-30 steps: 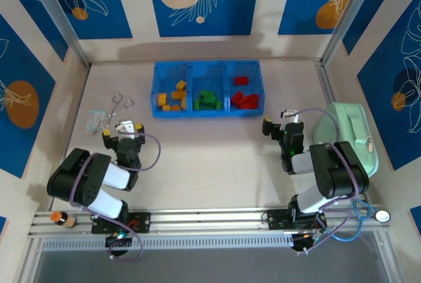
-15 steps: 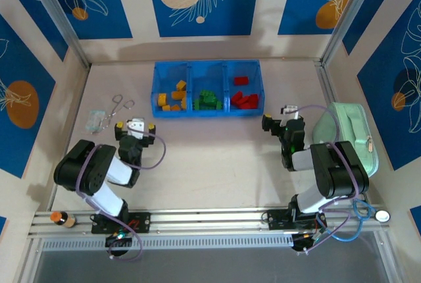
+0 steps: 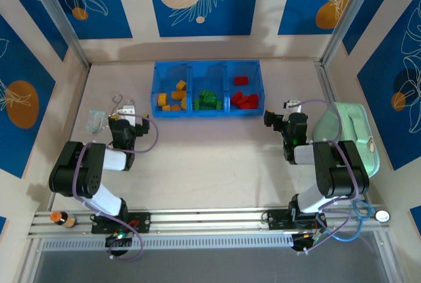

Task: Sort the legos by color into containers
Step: Reset both arms

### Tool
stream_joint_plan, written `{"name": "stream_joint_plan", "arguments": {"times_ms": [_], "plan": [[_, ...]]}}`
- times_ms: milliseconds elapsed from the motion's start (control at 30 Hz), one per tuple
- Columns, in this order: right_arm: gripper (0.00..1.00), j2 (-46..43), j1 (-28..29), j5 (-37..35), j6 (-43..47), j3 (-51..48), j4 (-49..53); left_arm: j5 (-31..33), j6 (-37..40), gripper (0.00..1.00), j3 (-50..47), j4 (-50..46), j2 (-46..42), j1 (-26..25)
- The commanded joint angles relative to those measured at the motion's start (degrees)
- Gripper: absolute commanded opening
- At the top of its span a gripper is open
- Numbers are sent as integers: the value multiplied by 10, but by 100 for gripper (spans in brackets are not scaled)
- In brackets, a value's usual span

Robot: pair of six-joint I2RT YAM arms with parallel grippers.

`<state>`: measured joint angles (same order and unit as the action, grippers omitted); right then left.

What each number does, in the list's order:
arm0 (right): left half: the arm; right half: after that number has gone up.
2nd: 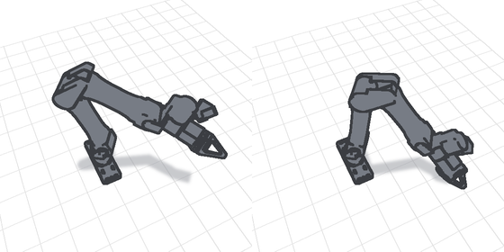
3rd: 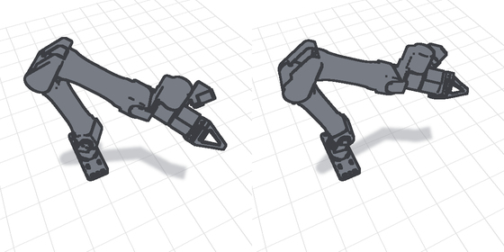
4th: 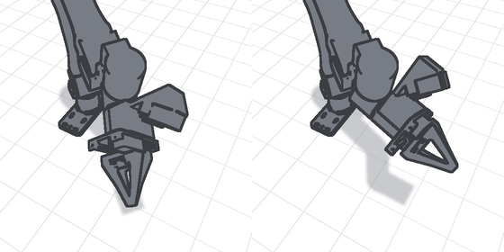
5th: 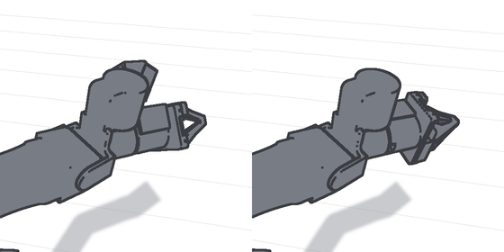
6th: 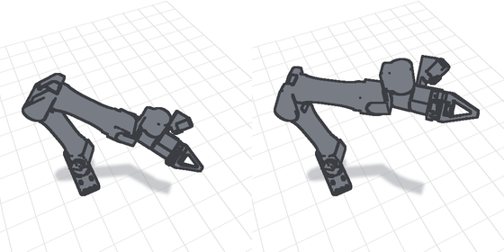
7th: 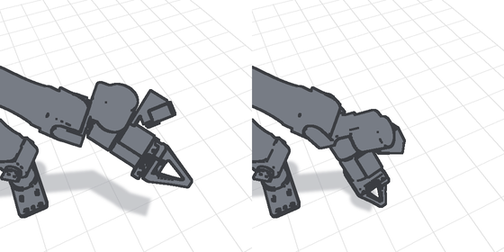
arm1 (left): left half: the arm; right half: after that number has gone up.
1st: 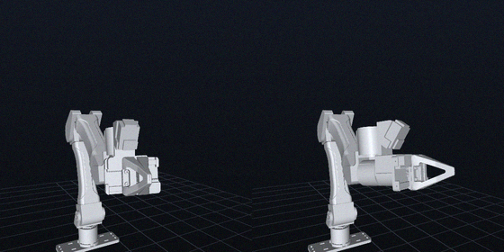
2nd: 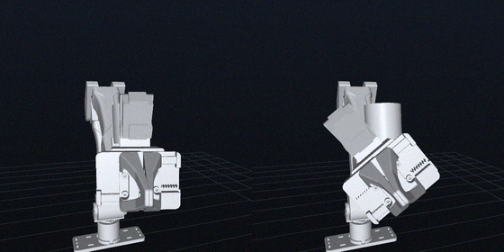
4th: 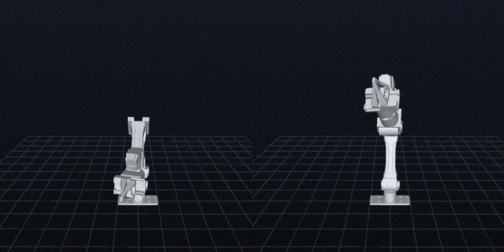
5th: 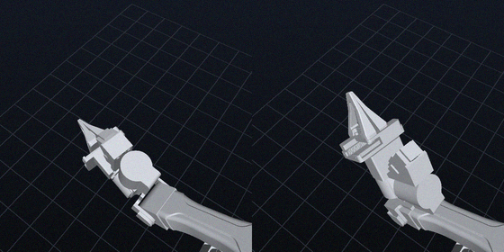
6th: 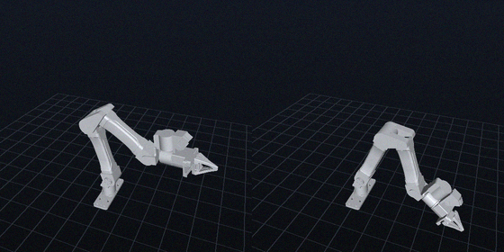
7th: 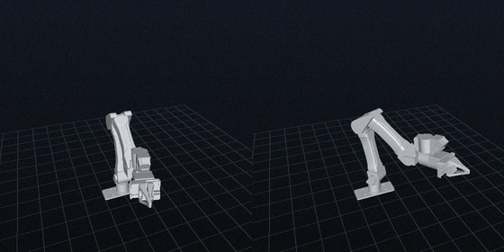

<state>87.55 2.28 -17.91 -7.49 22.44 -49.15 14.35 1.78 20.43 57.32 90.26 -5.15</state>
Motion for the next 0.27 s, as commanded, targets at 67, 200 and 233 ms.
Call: {"name": "stream_joint_plan", "arguments": {"times_ms": [67,200,233], "plan": [[99,-3,1,5,-3,0,-1,-42,1,100,10,-32,-3,0],[99,-3,1,4,-3,0,0,-67,5,100,6,-27,-6,4],[99,-3,1,5,-3,0,0,-74,9,100,6,-27,-6,3]]}}
